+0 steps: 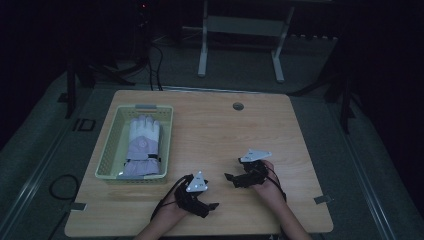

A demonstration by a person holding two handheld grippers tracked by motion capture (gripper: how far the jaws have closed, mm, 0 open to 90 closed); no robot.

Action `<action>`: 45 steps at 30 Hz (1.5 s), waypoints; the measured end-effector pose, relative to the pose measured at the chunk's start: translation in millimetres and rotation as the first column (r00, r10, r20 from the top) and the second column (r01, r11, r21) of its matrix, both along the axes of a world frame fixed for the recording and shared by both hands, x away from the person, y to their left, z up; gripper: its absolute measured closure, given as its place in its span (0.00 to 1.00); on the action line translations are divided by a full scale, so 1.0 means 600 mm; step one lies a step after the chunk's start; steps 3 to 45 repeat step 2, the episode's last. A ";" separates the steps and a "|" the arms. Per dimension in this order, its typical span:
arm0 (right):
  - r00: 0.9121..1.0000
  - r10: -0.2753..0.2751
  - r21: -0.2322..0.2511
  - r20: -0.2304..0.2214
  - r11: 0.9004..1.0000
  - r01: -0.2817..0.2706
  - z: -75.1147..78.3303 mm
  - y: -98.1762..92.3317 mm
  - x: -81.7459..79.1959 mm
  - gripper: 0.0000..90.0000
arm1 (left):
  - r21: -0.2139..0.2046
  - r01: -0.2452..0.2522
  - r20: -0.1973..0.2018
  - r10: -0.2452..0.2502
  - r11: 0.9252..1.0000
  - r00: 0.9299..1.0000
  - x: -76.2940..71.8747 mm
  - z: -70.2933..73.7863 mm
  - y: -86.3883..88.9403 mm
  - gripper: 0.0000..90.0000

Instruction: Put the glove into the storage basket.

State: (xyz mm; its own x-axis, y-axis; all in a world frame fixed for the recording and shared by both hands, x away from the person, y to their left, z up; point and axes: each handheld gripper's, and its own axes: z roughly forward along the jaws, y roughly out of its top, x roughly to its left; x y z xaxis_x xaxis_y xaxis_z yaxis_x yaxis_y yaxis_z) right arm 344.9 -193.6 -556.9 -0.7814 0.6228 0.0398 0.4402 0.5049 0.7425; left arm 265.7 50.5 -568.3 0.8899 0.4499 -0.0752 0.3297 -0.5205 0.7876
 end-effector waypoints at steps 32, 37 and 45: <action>1.000 0.000 -0.004 -0.006 1.000 0.000 -0.002 0.000 0.000 0.16 | -0.003 0.000 -0.005 0.000 1.000 1.000 0.001 0.000 0.000 0.15; 1.000 0.000 -0.004 -0.006 1.000 0.000 -0.002 0.000 0.000 0.16 | -0.003 0.000 -0.005 0.000 1.000 1.000 0.001 0.000 0.000 0.15; 1.000 0.000 -0.004 -0.006 1.000 0.000 -0.002 0.000 0.000 0.16 | -0.003 0.000 -0.005 0.000 1.000 1.000 0.001 0.000 0.000 0.15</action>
